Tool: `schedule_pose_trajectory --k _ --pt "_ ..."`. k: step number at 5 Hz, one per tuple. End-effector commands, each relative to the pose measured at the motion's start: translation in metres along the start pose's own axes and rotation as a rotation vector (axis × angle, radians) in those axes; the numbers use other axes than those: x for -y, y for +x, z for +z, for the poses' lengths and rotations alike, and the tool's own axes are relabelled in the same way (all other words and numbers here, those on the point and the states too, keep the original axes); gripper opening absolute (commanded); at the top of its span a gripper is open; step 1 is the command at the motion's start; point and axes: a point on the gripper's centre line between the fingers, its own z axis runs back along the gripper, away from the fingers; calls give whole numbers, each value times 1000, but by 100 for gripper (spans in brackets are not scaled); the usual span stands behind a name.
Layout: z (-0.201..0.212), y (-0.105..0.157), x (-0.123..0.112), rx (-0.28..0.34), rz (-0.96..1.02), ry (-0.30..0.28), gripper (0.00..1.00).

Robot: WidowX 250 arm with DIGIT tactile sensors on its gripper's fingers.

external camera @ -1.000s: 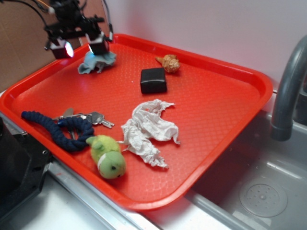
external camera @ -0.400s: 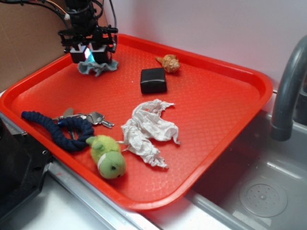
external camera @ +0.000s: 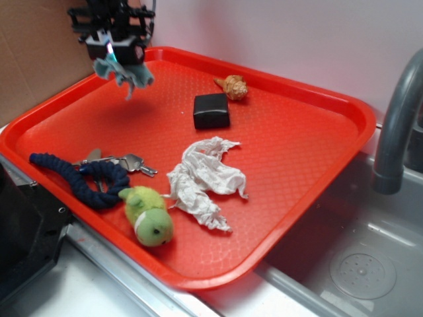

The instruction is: Grab the blue cloth.

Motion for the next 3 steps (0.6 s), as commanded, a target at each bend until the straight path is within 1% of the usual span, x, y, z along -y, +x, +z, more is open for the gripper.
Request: schedule_pose_trajectory --k 1,2,3 --pt "81 -41 11 85 -195 -11 0" --pt "97 -48 8 107 -228 -42 0" --pt "98 -44 2 84 -234 -72 0"
